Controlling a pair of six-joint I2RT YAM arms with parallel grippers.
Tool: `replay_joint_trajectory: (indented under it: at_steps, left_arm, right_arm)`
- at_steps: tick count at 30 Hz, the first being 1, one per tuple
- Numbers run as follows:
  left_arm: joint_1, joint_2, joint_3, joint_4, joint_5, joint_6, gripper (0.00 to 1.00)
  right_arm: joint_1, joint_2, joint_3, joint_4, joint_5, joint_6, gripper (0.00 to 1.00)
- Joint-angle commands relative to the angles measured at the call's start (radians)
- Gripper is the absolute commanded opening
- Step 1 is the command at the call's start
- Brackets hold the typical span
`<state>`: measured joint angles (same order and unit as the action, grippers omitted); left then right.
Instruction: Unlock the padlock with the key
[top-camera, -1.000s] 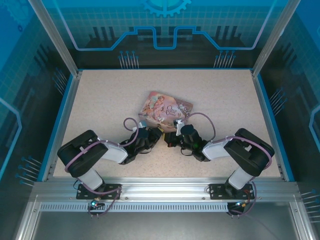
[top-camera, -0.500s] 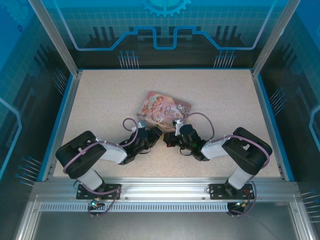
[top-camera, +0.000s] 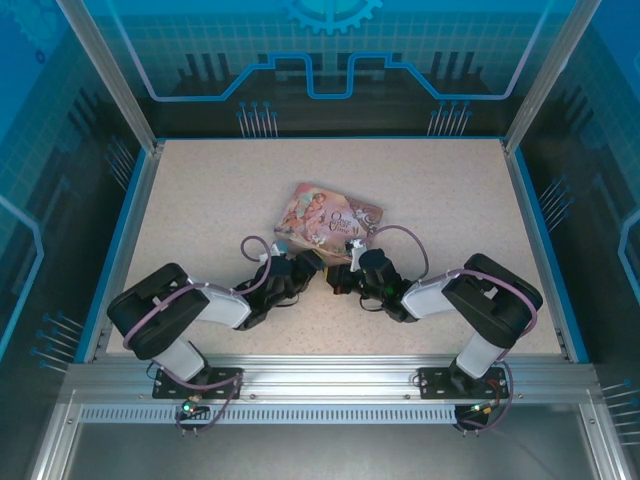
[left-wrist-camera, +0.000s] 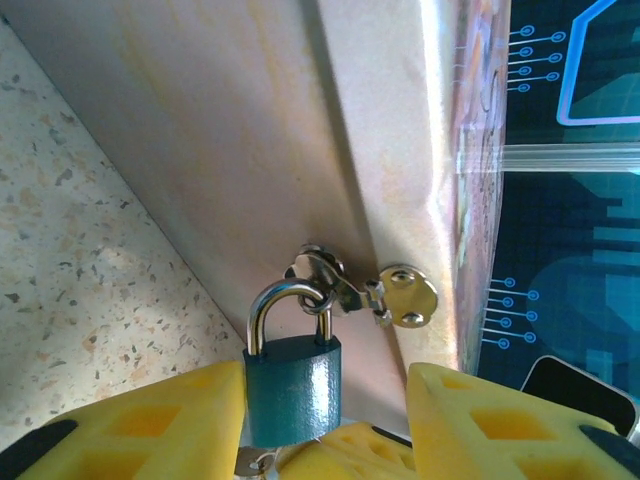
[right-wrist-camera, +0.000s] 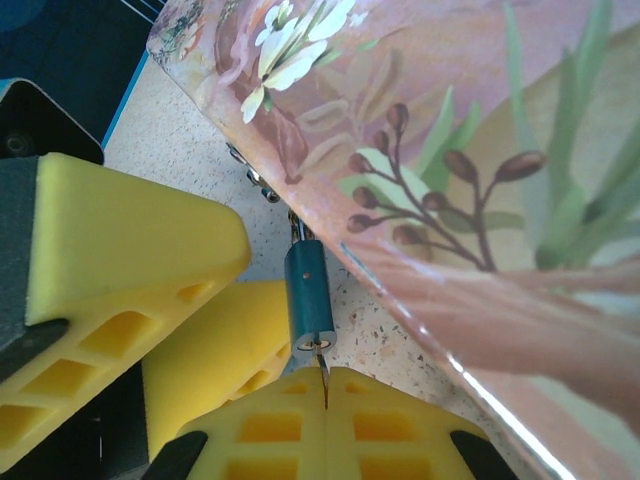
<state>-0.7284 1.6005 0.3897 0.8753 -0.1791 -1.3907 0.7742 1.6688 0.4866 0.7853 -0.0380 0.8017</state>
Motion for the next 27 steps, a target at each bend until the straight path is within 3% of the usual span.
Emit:
replay_joint_trajectory:
  at_steps: [1, 12, 27]
  left_arm:
    - [0.007, 0.025, -0.018, 0.076, 0.004, -0.036, 0.49]
    - [0.006, 0.066, -0.012, 0.129, 0.018, -0.062, 0.44]
    - [0.007, 0.098, -0.024, 0.212, -0.001, -0.062, 0.21]
  right_arm:
    - [0.014, 0.005, 0.021, 0.017, -0.017, 0.013, 0.0]
    - [0.013, 0.011, 0.029, 0.028, -0.035, 0.077, 0.0]
    - [0.013, 0.04, 0.038, 0.02, -0.057, 0.179, 0.0]
